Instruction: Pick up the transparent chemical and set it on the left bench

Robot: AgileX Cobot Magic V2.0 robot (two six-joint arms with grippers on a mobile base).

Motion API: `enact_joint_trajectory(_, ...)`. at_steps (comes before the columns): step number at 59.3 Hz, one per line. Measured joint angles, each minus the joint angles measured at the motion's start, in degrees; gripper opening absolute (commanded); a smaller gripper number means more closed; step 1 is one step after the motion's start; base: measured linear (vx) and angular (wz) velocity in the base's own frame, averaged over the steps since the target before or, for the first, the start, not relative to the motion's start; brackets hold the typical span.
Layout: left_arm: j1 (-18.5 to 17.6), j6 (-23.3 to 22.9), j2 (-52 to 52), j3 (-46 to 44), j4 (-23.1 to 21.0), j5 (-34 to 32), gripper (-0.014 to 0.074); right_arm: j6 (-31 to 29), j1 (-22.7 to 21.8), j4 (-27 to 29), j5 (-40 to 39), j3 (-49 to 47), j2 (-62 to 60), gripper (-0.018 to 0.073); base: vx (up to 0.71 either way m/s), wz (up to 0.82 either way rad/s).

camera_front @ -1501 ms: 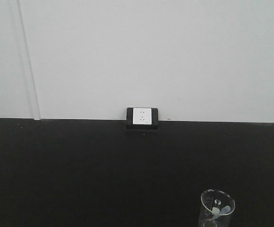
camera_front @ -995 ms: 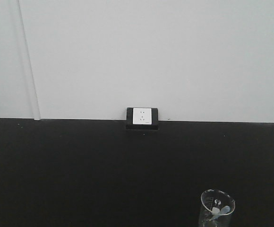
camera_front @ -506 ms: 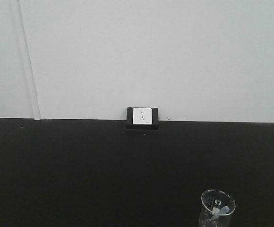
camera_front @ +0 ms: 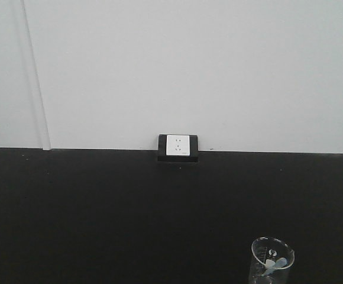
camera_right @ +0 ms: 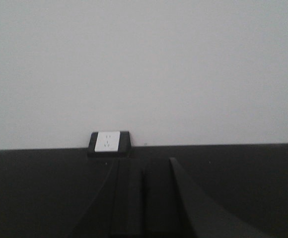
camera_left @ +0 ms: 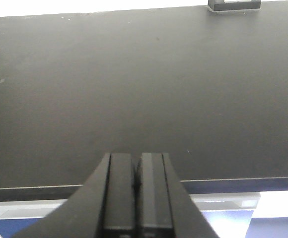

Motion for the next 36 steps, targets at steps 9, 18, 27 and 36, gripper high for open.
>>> enact_joint_trajectory(9, 0.0, 0.0, 0.0, 0.0, 0.0, 0.0, -0.0003, 0.0, 0.0, 0.0, -3.69, -0.44, 9.41, 0.0027, 0.0, 0.0)
enact_joint_trajectory(18, 0.0, 0.0, 0.0, 0.0, 0.0, 0.0, -0.0003, 0.0, 0.0, -0.07, -7.7, -0.44, 15.34, 0.0135, 0.0, 0.0)
enact_joint_trajectory(27, 0.0, 0.0, 0.0, 0.0, 0.0, 0.0, -0.0003, 0.0, 0.0, -2.1, -11.35, -0.44, 19.55, 0.037, 0.0, 0.0)
enact_joint_trajectory(36, 0.0, 0.0, 0.0, 0.0, 0.0, 0.0, -0.0003, 0.0, 0.0, -5.02, -12.97, -0.44, 22.4, 0.0636, 0.0, 0.0)
